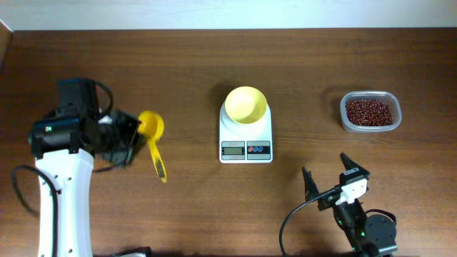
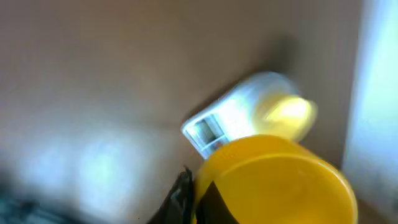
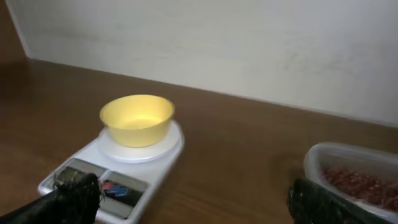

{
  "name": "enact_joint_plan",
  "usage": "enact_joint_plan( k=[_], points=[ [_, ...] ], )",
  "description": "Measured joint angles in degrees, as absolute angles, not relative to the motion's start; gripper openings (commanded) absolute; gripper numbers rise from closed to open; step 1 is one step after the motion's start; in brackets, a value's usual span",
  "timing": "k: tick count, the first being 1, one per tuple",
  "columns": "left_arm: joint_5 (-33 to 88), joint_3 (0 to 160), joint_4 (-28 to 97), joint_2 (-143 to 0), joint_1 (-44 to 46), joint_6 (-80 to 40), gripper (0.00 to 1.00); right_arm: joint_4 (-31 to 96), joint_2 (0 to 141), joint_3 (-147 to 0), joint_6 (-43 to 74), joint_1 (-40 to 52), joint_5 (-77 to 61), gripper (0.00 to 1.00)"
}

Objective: Scoop item into bowl and weigh 50g on scale

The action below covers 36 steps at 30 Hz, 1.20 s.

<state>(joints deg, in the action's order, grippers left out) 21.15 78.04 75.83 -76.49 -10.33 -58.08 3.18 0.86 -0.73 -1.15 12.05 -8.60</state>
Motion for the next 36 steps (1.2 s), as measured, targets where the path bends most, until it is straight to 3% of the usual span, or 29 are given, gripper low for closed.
enact_joint_plan(
  k=[2,4,7,10,15,21,25,36],
  points=[
    [19.2,77.84,85.36,-76.49,-10.31,-74.15,0.0,2.9,0.93,-0.71,9.76,12.05,-14.98,0.99],
    [19.03,77.84,88.97,-76.44,-10.02,-83.5,0.0,2.55,0.95,-0.73,28.21,12.1,-26.94,0.99],
    [18.85,77.84,89.23,-76.44,-7.38,-89.03,0.0,2.74,0.95,-0.71,48.53,12.1,-43.92,0.99],
    [18.2,77.84,88.92,-76.44,-1.58,-98.08,0.0,2.68,0.95,-0.71,58.11,12.1,-53.04,0.99],
    [10.22,77.84,82.02,-76.44,11.29,-109.91,0.0,2.48,0.95,-0.71,60.25,12.1,-51.22,0.98],
    [4.45,77.84,77.32,-83.57,21.87,-112.68,0.0,2.48,0.95,-0.71,60.66,12.1,-50.22,0.89],
    [5.87,77.84,73.34,-91.42,25.71,-113.12,0.0,2.48,0.95,-0.71,64.66,12.1,-50.22,0.84],
    [6.87,77.84,70.43,-94.13,30.15,-113.23,0.0,1.32,1.52,-0.71,70.5,12.1,-44.75,0.86]
  ],
)
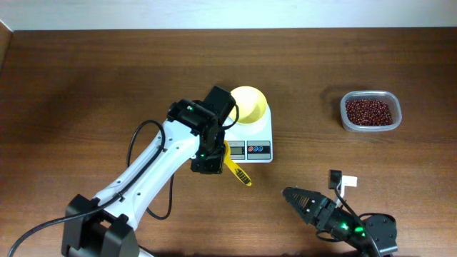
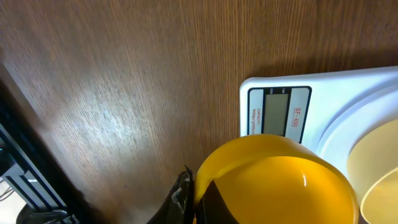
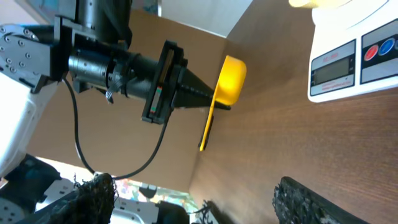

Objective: Scoop item into bowl and weigh 50g on scale

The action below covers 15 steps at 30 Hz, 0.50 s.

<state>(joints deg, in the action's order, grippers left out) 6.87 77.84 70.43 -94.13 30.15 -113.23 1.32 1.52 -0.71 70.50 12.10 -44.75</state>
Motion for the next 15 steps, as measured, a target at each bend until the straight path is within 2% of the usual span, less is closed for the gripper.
enact_joint_plan(
  k=[2,10,12,15],
  points=[
    [6.87,77.84,70.46,-94.13,30.15,-113.23,0.0,1.21,3.99,-0.75,70.15,12.1,-43.72,0.89],
    [7.05,77.84,70.02,-94.19,30.15,-113.25,0.0,1.15,24.8,-11.33,63.79,12.21,-43.53,0.89],
    [7.07,77.84,68.03,-94.19,30.15,-113.25,0.0,-1.63,32.01,-13.67,62.74,14.83,-43.7,0.81],
    [7.07,77.8,66.52,-94.19,30.15,-113.27,0.0,-14.0,39.59,-14.66,62.78,23.11,-42.35,0.74]
  ],
)
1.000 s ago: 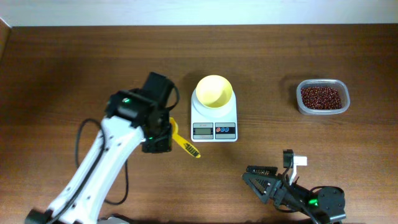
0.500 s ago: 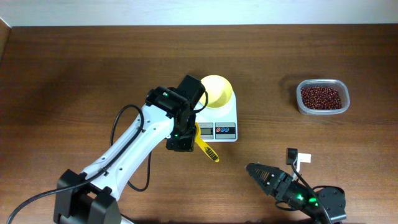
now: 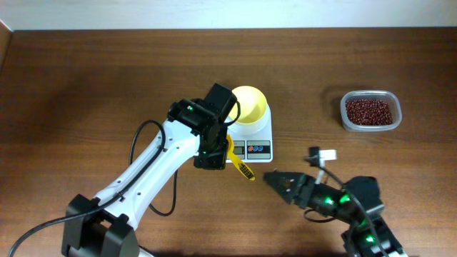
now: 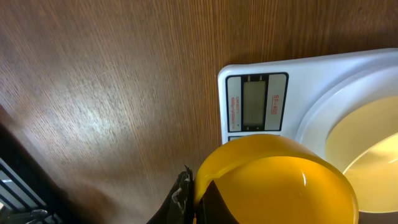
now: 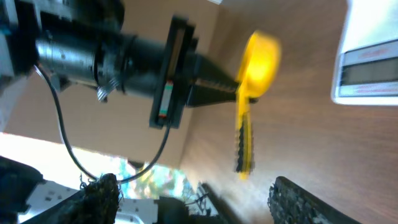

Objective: Scoop item into bowl and weigh 50g on scale

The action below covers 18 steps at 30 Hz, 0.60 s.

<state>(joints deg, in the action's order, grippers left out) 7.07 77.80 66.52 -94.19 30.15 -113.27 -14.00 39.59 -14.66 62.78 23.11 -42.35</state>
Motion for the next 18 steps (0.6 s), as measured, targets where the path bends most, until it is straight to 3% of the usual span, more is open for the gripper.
enact_joint_plan(
  k=[5,9,14,18],
  points=[
    [7.07,77.8,66.48,-94.19,30.15,-113.27,0.0,-19.88,49.3,-14.68,63.05,36.58,-28.25,0.7],
    [7.07,77.8,66.52,-94.19,30.15,-113.27,0.0,-26.11,53.49,-14.74,65.6,43.92,-13.54,0.59],
    [7.07,77.8,66.59,-94.19,30.15,-113.27,0.0,-32.1,58.94,-14.76,68.27,45.84,-5.72,0.43],
    [7.07,77.8,66.57,-94.19,30.96,-113.27,0.0,-34.54,62.17,-14.9,70.43,45.84,-3.95,0.41]
  ],
)
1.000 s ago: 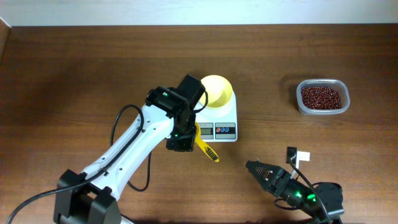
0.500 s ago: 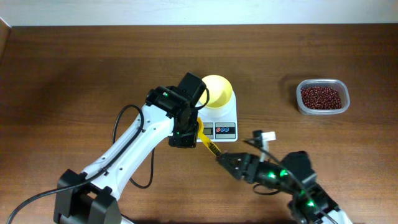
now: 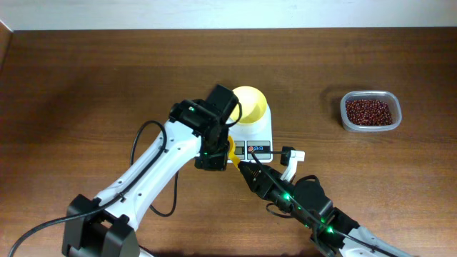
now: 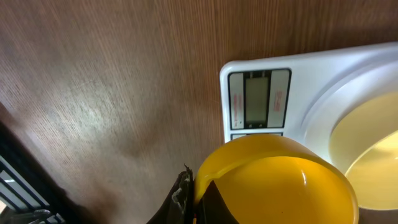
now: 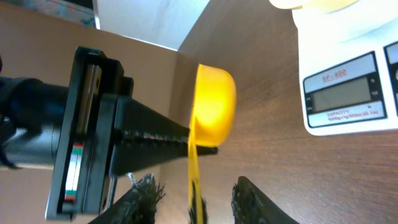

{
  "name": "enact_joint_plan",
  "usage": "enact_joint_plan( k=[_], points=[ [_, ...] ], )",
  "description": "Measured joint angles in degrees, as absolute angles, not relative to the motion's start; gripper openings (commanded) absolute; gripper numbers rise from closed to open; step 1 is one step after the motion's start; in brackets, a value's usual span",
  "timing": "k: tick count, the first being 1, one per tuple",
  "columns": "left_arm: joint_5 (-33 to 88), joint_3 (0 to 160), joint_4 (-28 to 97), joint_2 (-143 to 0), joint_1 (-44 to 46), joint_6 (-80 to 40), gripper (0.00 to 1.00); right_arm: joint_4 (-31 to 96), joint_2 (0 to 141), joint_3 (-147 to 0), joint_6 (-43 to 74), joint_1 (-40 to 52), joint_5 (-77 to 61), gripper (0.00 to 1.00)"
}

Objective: Scoop item into bowl and weigh 50g on scale

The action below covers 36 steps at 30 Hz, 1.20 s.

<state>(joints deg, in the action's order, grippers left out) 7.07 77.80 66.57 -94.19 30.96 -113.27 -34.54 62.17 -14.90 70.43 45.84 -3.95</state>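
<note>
My left gripper (image 3: 216, 153) is shut on the yellow scoop (image 3: 230, 153), holding it just left of the white scale (image 3: 246, 135). In the left wrist view the scoop's empty cup (image 4: 273, 180) hangs over the scale's display (image 4: 257, 99). A yellow bowl (image 3: 250, 103) stands on the scale. My right gripper (image 5: 194, 186) is open, and the scoop's handle (image 5: 193, 168) hangs between its fingers without visible contact. Red beans fill a clear tub (image 3: 370, 111) at the far right.
The left arm (image 3: 153, 168) slants across the table's middle from the front left. The right arm (image 3: 314, 210) reaches in from the front right, with a white tag (image 3: 288, 154) beside the scale's front edge. A pale wall runs behind the table.
My right gripper has moved left to the scoop, and its open fingers now stand on either side of the handle. The left gripper and the scoop have hardly shifted.
At first my left gripper held the scoop at the table's far left, and my right gripper stood open at the front right. Then the scoop was beside the scale and the right gripper faced it. The right gripper was then nearer, and now straddles the handle.
</note>
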Motion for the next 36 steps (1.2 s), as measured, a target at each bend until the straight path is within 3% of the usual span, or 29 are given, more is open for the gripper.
enact_joint_plan(
  k=[6,20,32,36],
  points=[
    [7.07,77.8,66.54,-94.19,32.51,-113.27,0.0,-36.12,63.22,-14.94,72.27,45.84,-3.86,0.27],
    [7.49,77.8,64.38,-94.19,32.51,-113.27,0.0,-36.1,63.24,-14.96,76.75,45.84,-3.86,0.24],
    [7.49,77.8,64.9,-94.19,32.51,-113.45,0.0,-35.64,63.29,-14.96,77.36,45.84,-3.38,0.04],
    [7.49,77.8,65.08,-94.19,32.51,-113.69,0.28,-35.35,63.29,-14.96,77.56,45.84,-3.18,0.04]
  ],
)
